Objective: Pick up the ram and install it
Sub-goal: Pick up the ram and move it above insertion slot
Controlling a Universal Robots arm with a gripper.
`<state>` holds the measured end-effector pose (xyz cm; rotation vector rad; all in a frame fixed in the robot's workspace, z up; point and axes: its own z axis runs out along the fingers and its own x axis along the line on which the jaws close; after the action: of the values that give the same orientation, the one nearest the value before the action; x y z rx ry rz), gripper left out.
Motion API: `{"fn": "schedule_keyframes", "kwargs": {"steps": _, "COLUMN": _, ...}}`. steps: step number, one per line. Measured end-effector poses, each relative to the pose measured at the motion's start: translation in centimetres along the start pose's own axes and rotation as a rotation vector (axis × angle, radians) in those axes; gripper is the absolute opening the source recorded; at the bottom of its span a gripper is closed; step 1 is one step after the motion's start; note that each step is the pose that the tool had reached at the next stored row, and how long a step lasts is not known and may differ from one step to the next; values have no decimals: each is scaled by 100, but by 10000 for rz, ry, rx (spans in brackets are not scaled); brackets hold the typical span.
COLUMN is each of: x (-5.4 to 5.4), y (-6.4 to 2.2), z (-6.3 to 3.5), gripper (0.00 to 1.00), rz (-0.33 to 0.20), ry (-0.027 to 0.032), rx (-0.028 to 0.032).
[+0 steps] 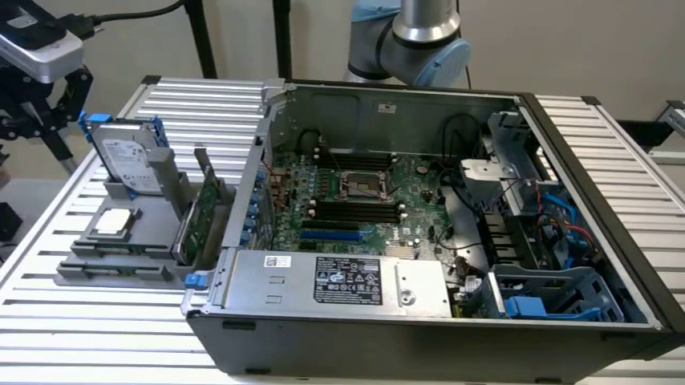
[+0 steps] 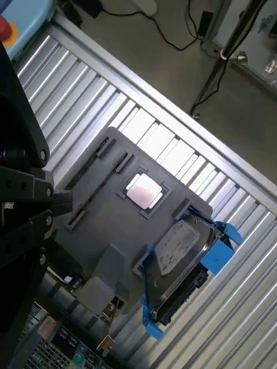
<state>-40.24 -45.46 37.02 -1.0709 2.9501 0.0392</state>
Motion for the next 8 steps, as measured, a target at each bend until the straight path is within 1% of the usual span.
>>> {"fn": "schedule_keyframes", "kwargs": {"steps": 8, "x": 0, "y": -1, "z": 9, "gripper": 0, "rz": -1427, "ry": 110, "rx": 12}}
